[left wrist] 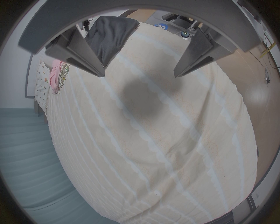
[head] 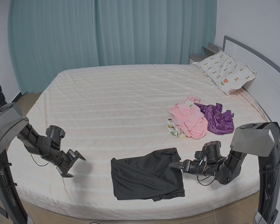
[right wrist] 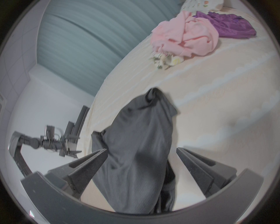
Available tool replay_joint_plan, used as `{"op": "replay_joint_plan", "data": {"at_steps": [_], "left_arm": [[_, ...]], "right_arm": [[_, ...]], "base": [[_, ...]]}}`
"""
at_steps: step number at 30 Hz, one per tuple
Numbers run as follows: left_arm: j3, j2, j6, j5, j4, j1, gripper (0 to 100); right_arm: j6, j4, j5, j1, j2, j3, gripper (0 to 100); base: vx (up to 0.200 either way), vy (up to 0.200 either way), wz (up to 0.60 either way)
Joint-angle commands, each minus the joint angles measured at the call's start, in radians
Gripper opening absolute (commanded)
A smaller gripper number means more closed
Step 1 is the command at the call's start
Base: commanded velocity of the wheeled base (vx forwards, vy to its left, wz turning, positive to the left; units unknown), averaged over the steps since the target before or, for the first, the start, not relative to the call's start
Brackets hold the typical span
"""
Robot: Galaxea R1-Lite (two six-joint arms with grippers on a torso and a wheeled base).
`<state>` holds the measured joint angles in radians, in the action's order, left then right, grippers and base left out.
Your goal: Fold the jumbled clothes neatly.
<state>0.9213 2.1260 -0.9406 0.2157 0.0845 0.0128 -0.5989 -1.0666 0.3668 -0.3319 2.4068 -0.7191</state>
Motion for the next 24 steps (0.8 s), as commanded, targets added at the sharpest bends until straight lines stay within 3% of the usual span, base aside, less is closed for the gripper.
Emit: {"op": "replay_joint_plan", "data": {"at_steps": [1, 4, 5, 14, 19, 24], "left_arm": [[-0.001, 0.002, 0.0, 0.001, -0.002, 0.001, 100], [-0.001, 0.002, 0.0, 0.002, -0.002, 0.001, 100], [-0.001, 0.002, 0.0, 0.001, -0.002, 0.001, 100], [-0.001, 0.002, 0.0, 0.002, -0.002, 0.001, 100], [-0.001, 0.002, 0.0, 0.002, 0.001, 0.001, 100], [-0.001, 0.002, 0.0, 0.002, -0.002, 0.001, 100]], "right_arm": [[0.031, -0.001, 0.015, -0.035, -0.005, 0.055, 100], [0.042, -0.003, 0.009, -0.041, 0.0, 0.061, 100], [0.042, -0.001, 0.009, -0.041, -0.006, 0.066, 0], [0.056, 0.068, 0.017, -0.042, -0.163, 0.149, 0], [0.13, 0.152, 0.018, -0.044, -0.184, 0.158, 0], [0.136, 0.183, 0.037, -0.038, -0.252, 0.175, 0]], "base": [[0.0, 0.0, 0.0], [0.0, 0.0, 0.0], [0.0, 0.0, 0.0], [0.0, 0.0, 0.0], [0.0, 0.0, 0.0], [0.0, 0.0, 0.0]]}}
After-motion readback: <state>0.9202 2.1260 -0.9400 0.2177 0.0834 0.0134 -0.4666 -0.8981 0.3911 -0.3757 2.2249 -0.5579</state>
